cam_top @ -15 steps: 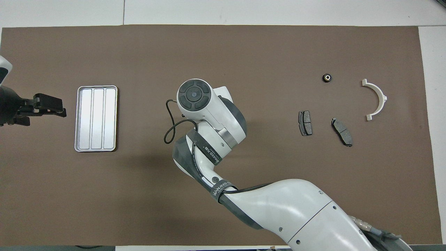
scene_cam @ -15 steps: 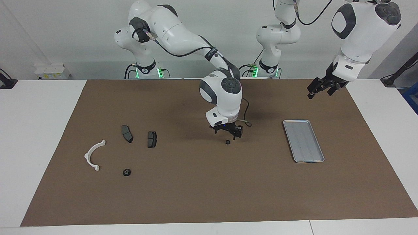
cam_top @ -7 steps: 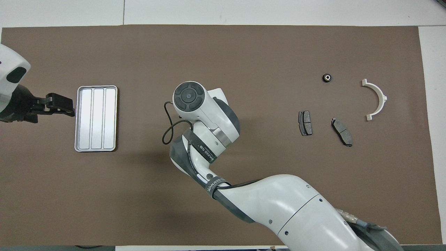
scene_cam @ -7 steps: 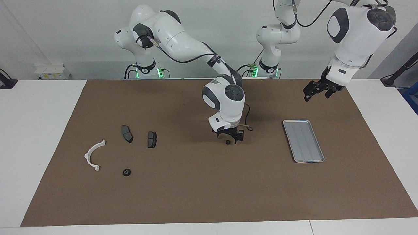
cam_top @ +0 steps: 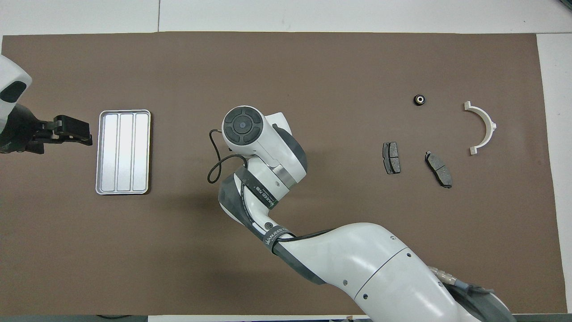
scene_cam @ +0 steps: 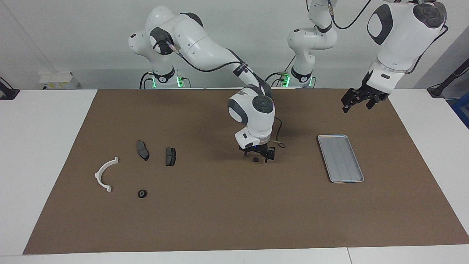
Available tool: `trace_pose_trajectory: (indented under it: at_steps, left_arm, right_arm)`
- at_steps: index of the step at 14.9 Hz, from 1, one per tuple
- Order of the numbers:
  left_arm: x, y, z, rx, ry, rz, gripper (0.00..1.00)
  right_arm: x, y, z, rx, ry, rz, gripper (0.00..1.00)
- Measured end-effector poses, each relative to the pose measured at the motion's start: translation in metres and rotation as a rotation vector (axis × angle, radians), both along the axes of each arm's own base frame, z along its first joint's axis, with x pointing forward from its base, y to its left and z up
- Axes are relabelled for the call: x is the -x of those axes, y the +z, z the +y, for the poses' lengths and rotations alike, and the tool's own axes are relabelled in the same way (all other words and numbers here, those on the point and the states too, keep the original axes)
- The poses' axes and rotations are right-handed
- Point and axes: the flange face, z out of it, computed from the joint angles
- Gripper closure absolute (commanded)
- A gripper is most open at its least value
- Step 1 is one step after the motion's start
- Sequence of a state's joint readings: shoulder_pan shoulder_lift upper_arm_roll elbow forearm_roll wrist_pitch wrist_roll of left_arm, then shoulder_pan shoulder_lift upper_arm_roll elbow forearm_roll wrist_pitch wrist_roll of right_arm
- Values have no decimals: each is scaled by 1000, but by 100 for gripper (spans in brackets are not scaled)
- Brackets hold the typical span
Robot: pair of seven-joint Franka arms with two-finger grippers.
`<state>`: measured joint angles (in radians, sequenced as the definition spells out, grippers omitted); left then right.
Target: Place bearing gear from tray to pile
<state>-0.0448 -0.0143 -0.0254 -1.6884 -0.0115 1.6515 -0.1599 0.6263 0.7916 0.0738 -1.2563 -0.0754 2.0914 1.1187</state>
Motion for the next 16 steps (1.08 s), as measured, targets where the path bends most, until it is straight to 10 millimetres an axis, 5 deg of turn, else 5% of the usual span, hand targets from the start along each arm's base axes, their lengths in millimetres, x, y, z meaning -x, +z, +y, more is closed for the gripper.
trace_pose_trajectory:
  at_steps: [3,5,9,16]
  left_arm:
    - [0,1,0,0,0,-1,0]
    - [0,2,0,0,0,-4,0]
    - [1,7,0,0,0,-2,0]
    - [2,8,1,0,1,3,0]
  right_arm:
    - [0,-5,0,6,3,-2,11]
    - [0,-6,0,5,4,-4,29]
    - [-1,-6,-1,5,3,-5,97]
    - [-3,-2,-1,-11,1,-24,100]
